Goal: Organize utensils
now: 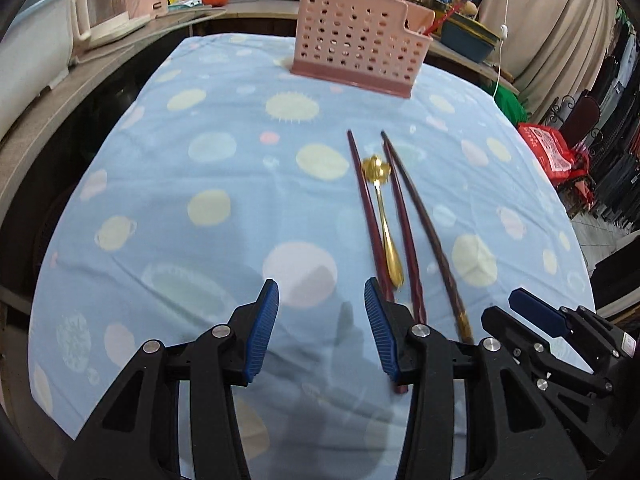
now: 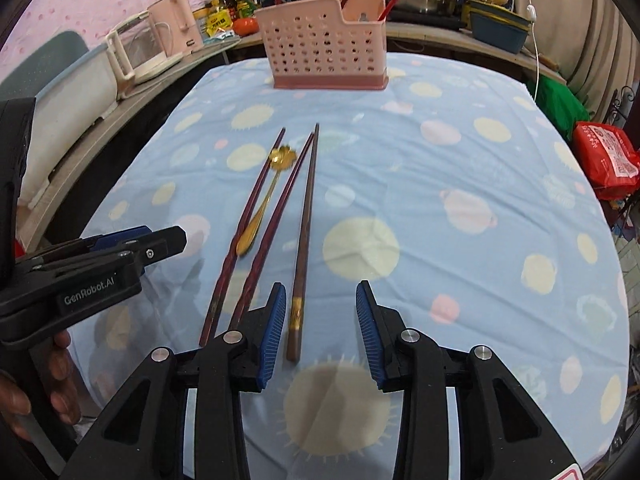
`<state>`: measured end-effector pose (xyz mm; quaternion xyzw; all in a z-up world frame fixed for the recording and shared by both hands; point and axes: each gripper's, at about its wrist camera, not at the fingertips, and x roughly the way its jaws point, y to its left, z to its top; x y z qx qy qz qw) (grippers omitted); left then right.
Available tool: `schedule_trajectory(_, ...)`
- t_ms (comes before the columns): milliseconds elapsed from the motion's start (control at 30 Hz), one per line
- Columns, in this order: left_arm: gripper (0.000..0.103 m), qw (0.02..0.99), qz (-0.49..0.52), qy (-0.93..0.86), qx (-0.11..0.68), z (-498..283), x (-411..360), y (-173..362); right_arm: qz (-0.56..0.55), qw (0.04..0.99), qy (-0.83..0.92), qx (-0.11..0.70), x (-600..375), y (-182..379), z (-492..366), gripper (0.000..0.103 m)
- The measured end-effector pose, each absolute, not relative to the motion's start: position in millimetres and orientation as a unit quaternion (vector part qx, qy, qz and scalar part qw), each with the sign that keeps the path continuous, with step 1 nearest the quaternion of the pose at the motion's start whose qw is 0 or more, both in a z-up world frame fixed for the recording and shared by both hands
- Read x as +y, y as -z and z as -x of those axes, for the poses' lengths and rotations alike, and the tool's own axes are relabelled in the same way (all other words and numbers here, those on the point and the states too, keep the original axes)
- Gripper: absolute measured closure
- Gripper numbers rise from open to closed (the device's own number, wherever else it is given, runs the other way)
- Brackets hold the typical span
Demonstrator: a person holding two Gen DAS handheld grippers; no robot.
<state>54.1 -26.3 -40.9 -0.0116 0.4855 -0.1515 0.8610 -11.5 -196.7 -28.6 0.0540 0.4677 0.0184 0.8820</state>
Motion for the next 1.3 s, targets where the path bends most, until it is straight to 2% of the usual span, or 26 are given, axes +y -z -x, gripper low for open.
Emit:
schedule_trajectory(133, 0.06, 0.855, 0.011, 0.156, 0.494, -42, -24, 50, -0.054, 0.875, -0.024, 0.48, -192, 40, 16, 0.078)
schedule_trajectory(333, 0.06, 0.851, 0.003, 0.17, 0.497, -34, -30, 52, -0.046, 0.875, -0.027, 0.482, -186, 44, 16, 0.081)
schedule_trajectory(600, 0.06, 0.849, -0.007, 0.186, 0.494, -31, -43, 51, -0.042, 0.873, -0.021, 0.485, -188, 50, 14, 0.096)
schedule_trajectory(1300, 0.061, 0.842, -0.038, 0.2, 0.5, -20, -62, 61, -0.064, 0.872, -0.016, 0.484, -201, 50, 20, 0.096)
